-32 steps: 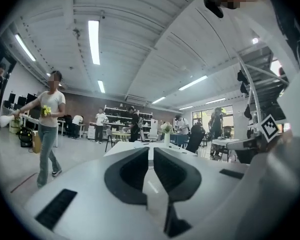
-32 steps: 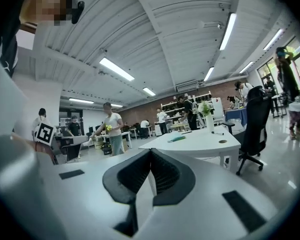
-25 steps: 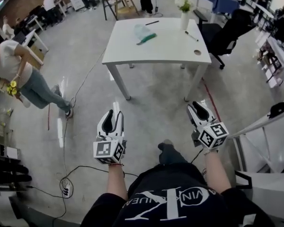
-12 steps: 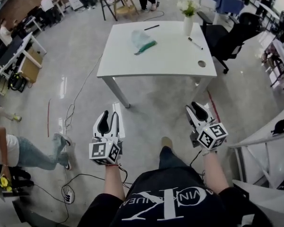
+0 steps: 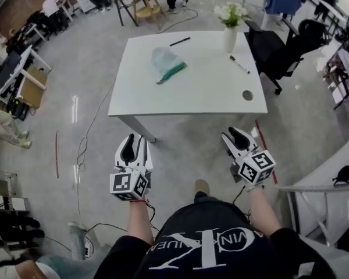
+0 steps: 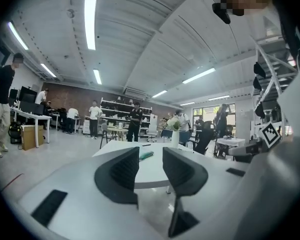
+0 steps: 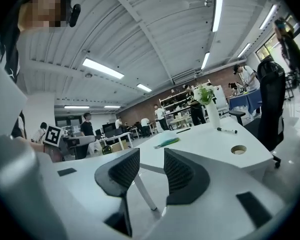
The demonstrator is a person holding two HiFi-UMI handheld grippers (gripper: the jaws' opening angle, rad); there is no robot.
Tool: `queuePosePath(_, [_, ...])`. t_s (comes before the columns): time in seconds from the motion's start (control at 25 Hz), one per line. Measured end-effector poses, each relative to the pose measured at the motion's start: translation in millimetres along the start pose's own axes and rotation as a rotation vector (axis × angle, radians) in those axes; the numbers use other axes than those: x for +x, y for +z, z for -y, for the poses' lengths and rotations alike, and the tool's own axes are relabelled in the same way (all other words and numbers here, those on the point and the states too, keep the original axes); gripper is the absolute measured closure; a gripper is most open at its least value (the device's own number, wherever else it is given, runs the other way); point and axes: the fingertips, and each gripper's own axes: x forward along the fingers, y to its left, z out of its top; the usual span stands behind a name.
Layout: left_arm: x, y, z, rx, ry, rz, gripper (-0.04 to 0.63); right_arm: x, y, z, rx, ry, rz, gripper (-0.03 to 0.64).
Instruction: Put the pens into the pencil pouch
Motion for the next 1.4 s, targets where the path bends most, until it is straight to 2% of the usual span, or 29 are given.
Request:
queuePosePath(0.32, [61.9,11.4,-4.8,0.013,0.008,0.012,0.465,48.4,20.2,39.1,-0.013,0.038,-0.016,0.471])
queuePosePath(0.56, [82.4,10.4,-13.1,0.015,0.025,-0.001,0.465,71.7,17.2,50.7,0.001,0.067,-0.042,0.469])
queuePosePath(0.76, [106.0,-0.9,-23.1,0.016,0.010,-0.037,0.465,95.8,13.2,56.7,0.006,0.083,-0.069,0.469])
queuePosePath(1.16, [216.0,-6.6,-45.8,0.036,-0.109,-0.077,0.465,160.5,29.0,90.4,0.014,0.042,-0.093,0.468])
queuePosePath(1.4, [280.3,-21.7,-57.6,0.036,-0.204,-0.142,0.446,205.4,29.5,108.5,0.052,-0.002,-0.113,0.462])
